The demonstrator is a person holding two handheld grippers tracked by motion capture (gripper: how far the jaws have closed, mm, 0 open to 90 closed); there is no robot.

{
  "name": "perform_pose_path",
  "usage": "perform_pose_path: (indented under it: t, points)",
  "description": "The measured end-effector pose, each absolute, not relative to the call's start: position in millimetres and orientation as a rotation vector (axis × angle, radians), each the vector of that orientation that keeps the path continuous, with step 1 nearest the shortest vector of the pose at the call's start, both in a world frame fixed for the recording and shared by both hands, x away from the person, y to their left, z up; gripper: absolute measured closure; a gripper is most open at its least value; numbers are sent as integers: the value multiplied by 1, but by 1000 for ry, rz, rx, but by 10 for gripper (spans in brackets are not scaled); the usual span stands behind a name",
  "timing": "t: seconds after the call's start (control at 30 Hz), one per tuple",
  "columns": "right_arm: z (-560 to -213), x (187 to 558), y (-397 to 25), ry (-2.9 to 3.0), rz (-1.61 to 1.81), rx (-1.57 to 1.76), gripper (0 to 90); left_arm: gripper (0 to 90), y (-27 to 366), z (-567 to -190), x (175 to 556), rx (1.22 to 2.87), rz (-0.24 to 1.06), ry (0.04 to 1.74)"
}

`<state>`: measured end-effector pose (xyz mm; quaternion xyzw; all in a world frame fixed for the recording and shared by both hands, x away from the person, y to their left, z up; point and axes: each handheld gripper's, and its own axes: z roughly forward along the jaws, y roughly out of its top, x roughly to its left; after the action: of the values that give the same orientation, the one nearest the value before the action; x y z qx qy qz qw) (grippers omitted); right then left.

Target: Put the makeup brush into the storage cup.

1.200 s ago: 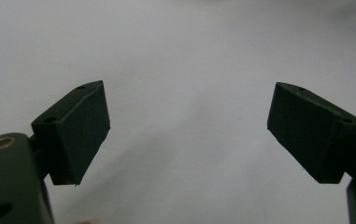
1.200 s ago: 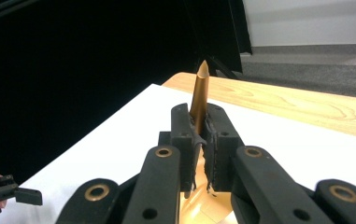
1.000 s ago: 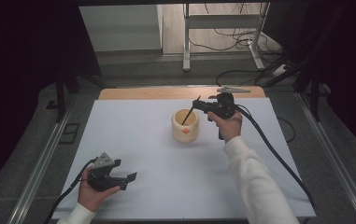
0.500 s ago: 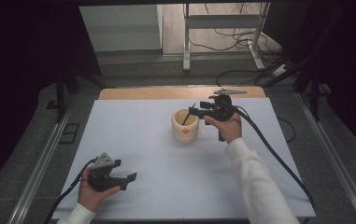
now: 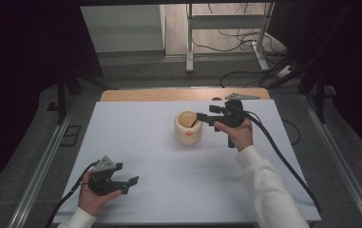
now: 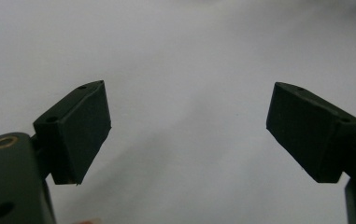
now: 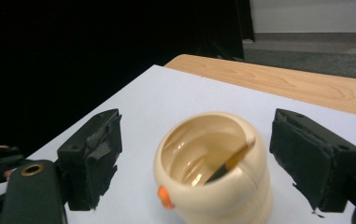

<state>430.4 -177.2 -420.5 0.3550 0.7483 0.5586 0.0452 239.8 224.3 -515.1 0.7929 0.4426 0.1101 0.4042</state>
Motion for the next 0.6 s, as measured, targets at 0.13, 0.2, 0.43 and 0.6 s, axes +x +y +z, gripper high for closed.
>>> perform_pose_path:
  t: [0.13, 0.2, 0.43, 0.6]
  points:
    - [-422, 420, -192, 2276, 1698, 1073, 160, 139, 224, -515, 239, 2000, 280, 1119]
    - [-424, 414, -199, 2272, 1703, 1069, 173, 138, 224, -515, 239, 1999, 281, 1119]
    - [-434, 393, -219, 2270, 1706, 1047, 187, 137, 224, -515, 239, 1989, 287, 1125]
    - [-441, 379, -227, 2280, 1704, 1017, 191, 135, 224, -515, 239, 1989, 291, 1126]
